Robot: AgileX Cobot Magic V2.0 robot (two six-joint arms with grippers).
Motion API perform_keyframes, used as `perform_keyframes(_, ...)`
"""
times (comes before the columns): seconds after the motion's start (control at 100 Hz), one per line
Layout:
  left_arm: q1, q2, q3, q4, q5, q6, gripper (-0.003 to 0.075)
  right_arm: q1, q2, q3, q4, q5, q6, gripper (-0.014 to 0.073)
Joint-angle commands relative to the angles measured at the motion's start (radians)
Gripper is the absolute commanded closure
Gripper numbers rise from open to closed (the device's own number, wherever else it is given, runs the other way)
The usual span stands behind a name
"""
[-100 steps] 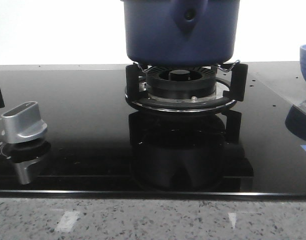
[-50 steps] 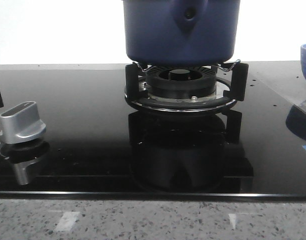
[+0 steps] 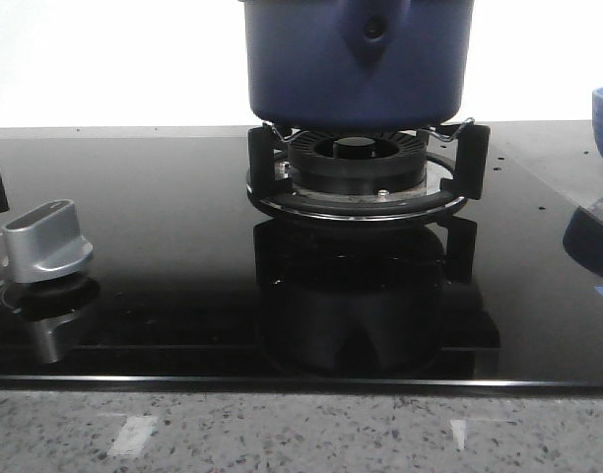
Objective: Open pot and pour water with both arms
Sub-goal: 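Grasp the blue lid knob with the left gripper and lift the lid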
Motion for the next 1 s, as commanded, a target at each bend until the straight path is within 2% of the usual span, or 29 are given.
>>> perform_keyframes(0.0,-0.060,0.063,-0.046,-0.065,-0.059,0.058,0.0725,0.031,0.018,-0.040,-0.006,-0.067,-0.039,0.0531)
perform_keyframes(0.03,-0.074,0.076,-0.050,-0.076,-0.059,0.063,0.0713,0.037,0.018,-0.040,-0.006,-0.069,-0.039,0.0494)
perform_keyframes(0.12,-0.112,0.133,-0.052,-0.151,-0.066,0.125,0.0645,0.041,0.018,-0.040,-0.006,-0.071,-0.039,0.0295)
perform_keyframes(0.15,-0.126,0.151,-0.052,-0.194,-0.066,0.177,0.0615,0.041,0.018,-0.040,-0.006,-0.071,-0.039,0.0222)
perform_keyframes(0.22,-0.148,0.193,-0.052,-0.333,-0.066,0.321,0.0522,0.041,0.018,-0.040,-0.006,-0.071,-0.039,0.0138)
perform_keyframes(0.31,-0.176,0.262,-0.052,-0.521,-0.064,0.532,0.0380,0.041,0.018,-0.040,-0.006,-0.071,-0.039,0.0139)
perform_keyframes(0.37,-0.187,0.306,-0.052,-0.645,-0.054,0.654,0.0314,0.041,0.018,-0.040,-0.006,-0.071,-0.039,0.0139)
perform_keyframes(0.48,-0.205,0.399,-0.054,-0.833,0.004,0.864,0.0300,0.041,0.018,-0.040,-0.006,-0.071,-0.039,0.0139)
perform_keyframes(0.57,-0.222,0.491,-0.088,-0.917,0.060,1.015,0.0300,0.041,0.018,-0.040,-0.006,-0.071,-0.039,0.0139)
perform_keyframes(0.71,-0.240,0.651,-0.191,-0.937,0.068,1.112,0.0300,0.041,0.018,-0.040,-0.006,-0.071,-0.039,0.0139)
perform_keyframes(0.86,-0.240,0.825,-0.334,-0.937,0.083,1.116,0.0290,0.041,0.018,-0.040,-0.006,-0.053,-0.039,0.0139)
perform_keyframes(0.99,-0.240,0.964,-0.459,-0.937,0.140,1.116,0.0205,0.041,0.018,-0.040,-0.006,-0.033,-0.039,0.0139)
